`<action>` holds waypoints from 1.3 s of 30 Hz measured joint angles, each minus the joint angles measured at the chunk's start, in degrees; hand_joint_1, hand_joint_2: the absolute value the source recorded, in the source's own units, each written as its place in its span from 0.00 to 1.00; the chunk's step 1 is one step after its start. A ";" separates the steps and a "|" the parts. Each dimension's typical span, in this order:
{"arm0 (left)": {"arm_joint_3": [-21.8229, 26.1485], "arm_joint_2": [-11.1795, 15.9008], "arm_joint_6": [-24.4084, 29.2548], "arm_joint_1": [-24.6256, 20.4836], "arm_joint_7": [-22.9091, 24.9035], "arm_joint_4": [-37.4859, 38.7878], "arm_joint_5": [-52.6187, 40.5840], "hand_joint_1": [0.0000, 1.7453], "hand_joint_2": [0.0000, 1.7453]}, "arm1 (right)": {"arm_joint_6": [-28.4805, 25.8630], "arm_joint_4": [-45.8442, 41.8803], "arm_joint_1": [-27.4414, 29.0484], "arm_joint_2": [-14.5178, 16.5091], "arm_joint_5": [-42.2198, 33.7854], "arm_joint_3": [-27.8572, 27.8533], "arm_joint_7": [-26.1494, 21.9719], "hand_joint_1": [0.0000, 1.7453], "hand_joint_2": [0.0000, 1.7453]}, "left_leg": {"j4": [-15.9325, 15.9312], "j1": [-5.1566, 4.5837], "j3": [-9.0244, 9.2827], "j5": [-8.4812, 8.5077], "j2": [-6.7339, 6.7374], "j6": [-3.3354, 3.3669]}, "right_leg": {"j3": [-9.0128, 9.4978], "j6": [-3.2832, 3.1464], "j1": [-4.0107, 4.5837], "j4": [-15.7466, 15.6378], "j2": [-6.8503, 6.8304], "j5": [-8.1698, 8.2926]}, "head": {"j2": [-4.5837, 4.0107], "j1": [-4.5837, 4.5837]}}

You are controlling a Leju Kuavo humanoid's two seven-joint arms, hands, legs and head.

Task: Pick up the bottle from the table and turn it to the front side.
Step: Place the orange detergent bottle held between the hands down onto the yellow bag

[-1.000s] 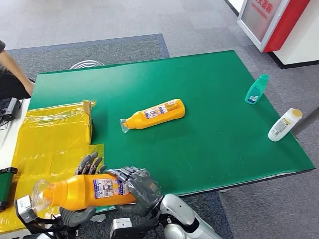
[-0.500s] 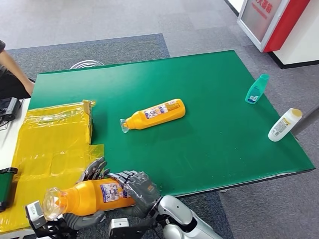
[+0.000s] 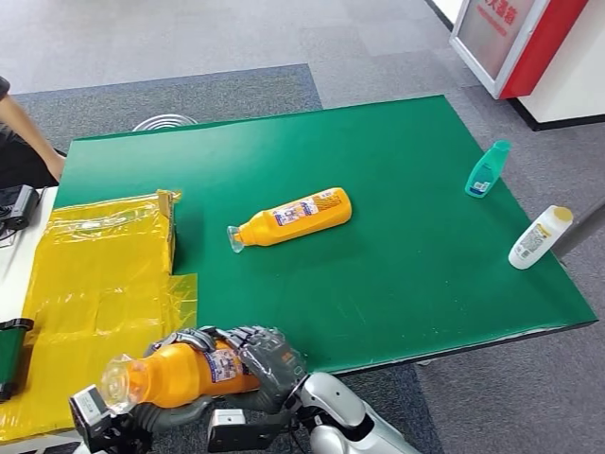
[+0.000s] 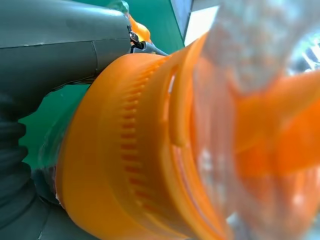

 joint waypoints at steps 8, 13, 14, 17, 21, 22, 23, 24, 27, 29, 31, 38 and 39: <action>2.26 -3.08 16.42 3.23 -6.67 -7.80 -13.27 1.00 1.00 | 0.15 -2.21 1.17 0.02 0.24 -1.80 1.08 0.00 1.00 | 0.00 -0.01 0.00 -0.03 0.01 -0.02 | -0.07 -0.01 0.00 0.00 0.02 0.00 | 0.00 0.01; 8.40 -4.72 26.28 5.64 -5.86 -15.75 -18.60 1.00 1.00 | 0.19 -6.60 5.75 -1.38 0.21 -3.89 1.87 0.00 1.00 | 0.00 0.03 -0.02 -0.09 -0.02 -0.03 | 0.01 0.01 0.03 0.00 -0.04 -0.14 | -0.01 0.00; 10.22 -4.84 28.10 5.78 -5.55 -16.84 -19.83 1.00 1.00 | 0.15 -7.35 7.09 -1.97 0.20 -4.36 2.08 0.00 1.00 | 0.00 0.04 -0.02 -0.11 -0.04 -0.05 | 0.02 -0.01 0.04 0.00 -0.05 -0.14 | -0.01 0.00; 15.22 -4.95 32.60 6.47 -4.28 -19.13 -24.89 1.00 1.00 | -0.34 -9.72 10.24 -3.42 -0.37 -5.77 2.75 0.00 1.00 | 0.00 0.05 0.01 -0.16 -0.04 -0.10 | 0.02 -0.03 0.04 0.00 -0.03 -0.15 | -0.01 -0.01; 19.99 -4.93 36.21 7.70 -2.00 -20.43 -30.84 1.00 1.00 | -1.00 -11.90 13.11 -4.73 -1.61 -7.28 3.57 0.00 1.00 | 0.00 0.05 0.01 -0.18 -0.04 -0.07 | 0.03 -0.04 0.04 0.00 -0.04 -0.19 | 0.00 0.00; 20.75 -4.93 36.58 7.92 -1.59 -20.56 -31.48 1.00 1.00 | -1.10 -12.24 13.55 -4.94 -1.77 -7.51 3.66 0.00 1.00 | 0.00 0.04 0.01 -0.18 -0.04 -0.06 | 0.03 -0.04 0.04 0.00 -0.04 -0.19 | 0.00 0.00; 21.37 -4.93 36.99 8.06 -0.85 -20.67 -32.34 1.00 1.00 | -1.25 -12.55 13.93 -5.10 -1.97 -7.73 3.86 0.00 1.00 | 0.00 0.04 0.01 -0.18 -0.04 -0.06 | 0.03 -0.03 0.04 0.00 -0.04 -0.19 | 0.00 0.00; 21.90 -4.91 37.44 8.14 0.28 -20.73 -33.51 1.00 1.00 | -1.46 -12.84 14.26 -5.22 -2.18 -7.95 4.12 0.00 1.00 | 0.00 0.04 0.01 -0.18 -0.04 -0.05 | 0.03 -0.03 0.04 0.00 -0.04 -0.19 | 0.00 0.01; 23.56 -4.75 38.18 8.12 4.88 -20.47 -37.41 1.00 1.00 | -2.48 -13.60 15.17 -5.44 -3.05 -8.67 5.06 0.00 1.00 | 0.00 0.04 0.02 -0.18 -0.04 -0.05 | 0.03 -0.03 0.04 0.00 -0.04 -0.19 | -0.01 0.01; 24.62 -4.56 37.66 8.00 7.84 -19.74 -40.01 1.00 1.00 | -3.18 -13.90 15.78 -5.59 -3.84 -9.21 5.38 0.00 1.00 | 0.00 0.04 0.03 -0.18 -0.03 -0.06 | 0.03 -0.04 0.04 0.00 -0.04 -0.18 | -0.01 0.00; 25.44 -4.15 35.76 7.64 11.56 -18.25 -43.48 1.00 1.00 | -3.60 -14.00 16.26 -5.75 -4.53 -9.68 5.45 0.00 1.00 | 0.00 0.04 0.03 -0.17 -0.03 -0.06 | 0.02 -0.04 0.04 0.00 -0.04 -0.19 | 0.00 0.00; 25.68 -1.48 29.95 4.55 21.04 -10.10 -50.60 1.00 1.00 | -3.54 -13.19 16.61 -5.84 -5.80 -10.21 5.29 0.00 1.00 | 0.00 0.06 0.01 -0.12 -0.02 -0.08 | -0.02 -0.10 0.07 0.00 -0.03 -0.14 | 0.00 0.01; 25.65 -1.11 29.91 3.83 21.10 -8.83 -50.68 1.00 1.00 | -3.40 -12.94 16.55 -5.83 -5.98 -10.20 5.17 0.00 1.00 | 0.00 0.06 0.01 -0.11 -0.03 -0.07 | 0.00 -0.09 0.07 0.00 -0.04 -0.15 | -0.01 0.01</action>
